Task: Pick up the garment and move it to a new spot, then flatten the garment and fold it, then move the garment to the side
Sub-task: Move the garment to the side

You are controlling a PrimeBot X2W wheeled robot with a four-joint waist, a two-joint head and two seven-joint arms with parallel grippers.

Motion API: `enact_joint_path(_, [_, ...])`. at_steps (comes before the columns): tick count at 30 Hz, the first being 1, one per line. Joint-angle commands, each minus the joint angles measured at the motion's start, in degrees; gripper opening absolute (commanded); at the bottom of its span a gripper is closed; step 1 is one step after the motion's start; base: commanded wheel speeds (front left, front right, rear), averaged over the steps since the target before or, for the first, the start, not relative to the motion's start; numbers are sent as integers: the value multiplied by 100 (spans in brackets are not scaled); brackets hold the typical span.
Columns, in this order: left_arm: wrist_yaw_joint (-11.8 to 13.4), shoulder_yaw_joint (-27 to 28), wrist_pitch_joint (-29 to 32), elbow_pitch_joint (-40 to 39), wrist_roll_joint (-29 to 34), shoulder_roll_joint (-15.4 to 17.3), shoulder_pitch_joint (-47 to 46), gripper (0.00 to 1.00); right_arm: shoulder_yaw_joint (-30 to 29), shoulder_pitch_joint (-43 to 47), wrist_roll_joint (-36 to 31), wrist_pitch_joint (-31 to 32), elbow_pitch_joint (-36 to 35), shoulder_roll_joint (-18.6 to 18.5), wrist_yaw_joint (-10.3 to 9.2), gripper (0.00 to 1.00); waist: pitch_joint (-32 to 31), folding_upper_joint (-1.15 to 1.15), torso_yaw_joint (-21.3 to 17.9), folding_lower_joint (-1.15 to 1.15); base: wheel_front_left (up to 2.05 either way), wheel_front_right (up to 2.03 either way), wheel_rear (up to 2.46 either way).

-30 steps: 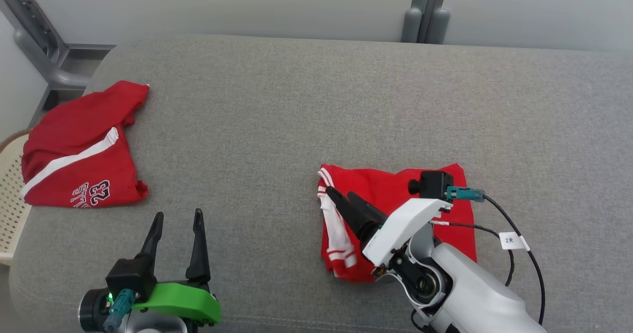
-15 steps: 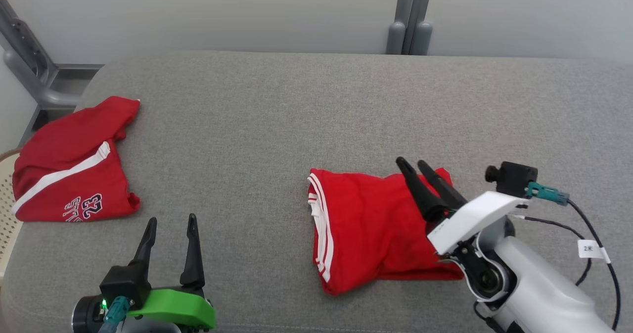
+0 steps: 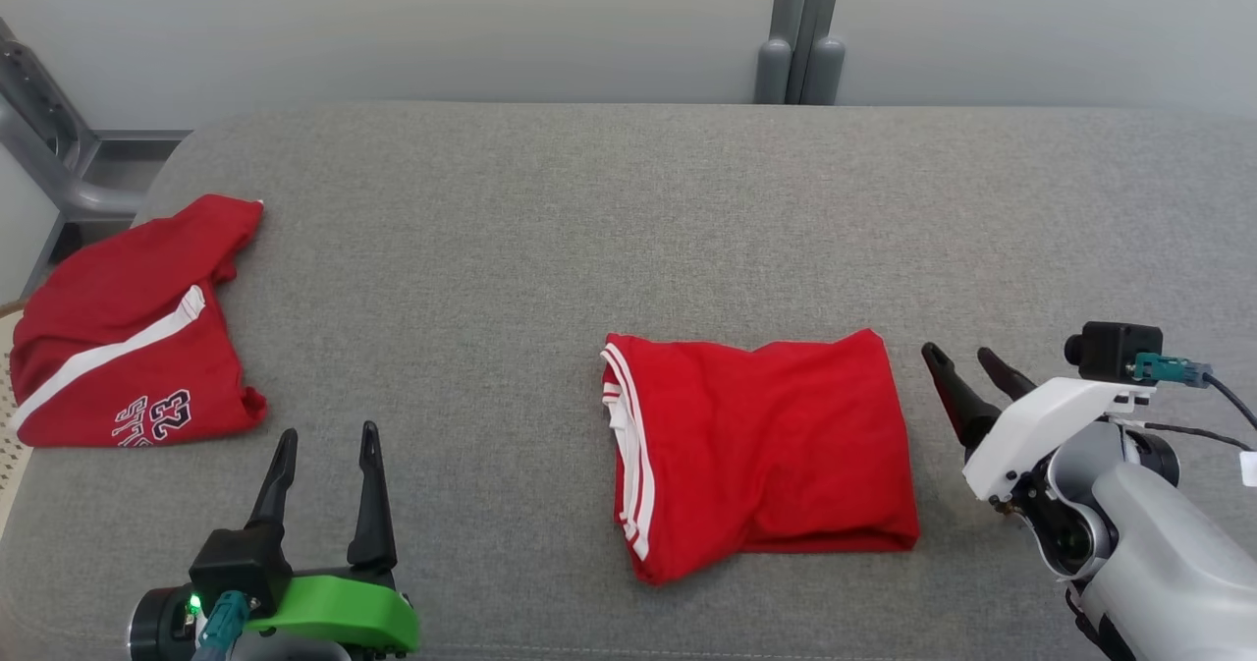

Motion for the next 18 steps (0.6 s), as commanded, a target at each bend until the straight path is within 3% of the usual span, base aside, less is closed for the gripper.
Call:
enact_joint_path(1, [-16,15,-1,-19,22,11,11,100,2,-64,-117,160,164,47,2,100,22,0,31,0,0,0,0])
enact_joint_path(9, [-16,-3,-1,18,84,11,-102,100,10,-204,-26,709,734,375,2,100,124,0,216,0,0,0,0])
enact_joint_path(18, [16,-27,-1,1,43,11,-132,100,5,-380,181,1033,1188,502,2,100,208,0,361,0,0,0,0])
